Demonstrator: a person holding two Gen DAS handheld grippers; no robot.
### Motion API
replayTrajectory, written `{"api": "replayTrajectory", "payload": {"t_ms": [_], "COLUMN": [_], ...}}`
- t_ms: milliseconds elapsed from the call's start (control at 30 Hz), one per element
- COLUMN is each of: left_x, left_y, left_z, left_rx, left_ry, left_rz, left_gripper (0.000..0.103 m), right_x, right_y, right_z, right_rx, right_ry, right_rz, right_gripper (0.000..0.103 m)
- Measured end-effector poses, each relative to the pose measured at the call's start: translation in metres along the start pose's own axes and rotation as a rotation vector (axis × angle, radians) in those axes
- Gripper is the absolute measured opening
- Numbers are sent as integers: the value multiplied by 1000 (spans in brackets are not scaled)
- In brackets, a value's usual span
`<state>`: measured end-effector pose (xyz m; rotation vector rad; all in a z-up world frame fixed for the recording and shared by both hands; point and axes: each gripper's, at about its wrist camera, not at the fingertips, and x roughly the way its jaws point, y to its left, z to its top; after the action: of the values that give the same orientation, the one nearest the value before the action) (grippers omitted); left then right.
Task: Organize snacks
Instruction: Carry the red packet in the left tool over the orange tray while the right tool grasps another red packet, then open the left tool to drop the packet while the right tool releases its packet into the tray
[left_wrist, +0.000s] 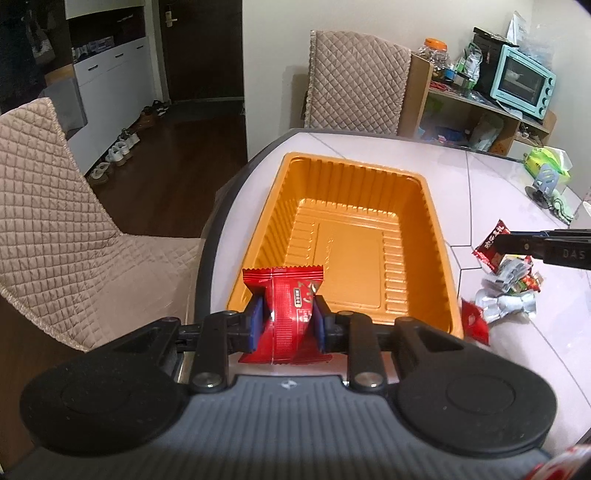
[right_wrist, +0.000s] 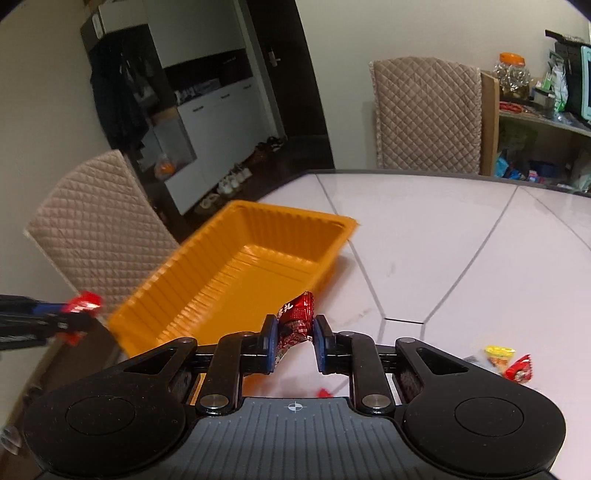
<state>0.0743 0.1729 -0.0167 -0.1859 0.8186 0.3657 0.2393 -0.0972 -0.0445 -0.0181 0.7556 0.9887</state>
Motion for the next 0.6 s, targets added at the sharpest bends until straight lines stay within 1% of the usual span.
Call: {"api": "replayTrajectory", "payload": {"t_ms": [100, 233, 433, 600], "left_x": [4, 11, 26, 42], "left_y": [-2, -8, -18, -21], "left_z": [7, 16, 25, 29], "left_rx": [9, 21, 41, 56], "left_ry": [-1, -2, 16, 50], "left_rz": [-18, -55, -91, -104], "left_gripper": [25, 25, 25, 25], "right_x": [-4, 2, 27, 52], "right_y": [16, 35, 59, 68], "right_z": [7, 14, 16, 14], "right_rx": [-3, 8, -2, -6], "right_ry": [7, 34, 90, 132], "right_rz": [25, 59, 57, 43], "right_gripper": [21, 21, 21, 21]}}
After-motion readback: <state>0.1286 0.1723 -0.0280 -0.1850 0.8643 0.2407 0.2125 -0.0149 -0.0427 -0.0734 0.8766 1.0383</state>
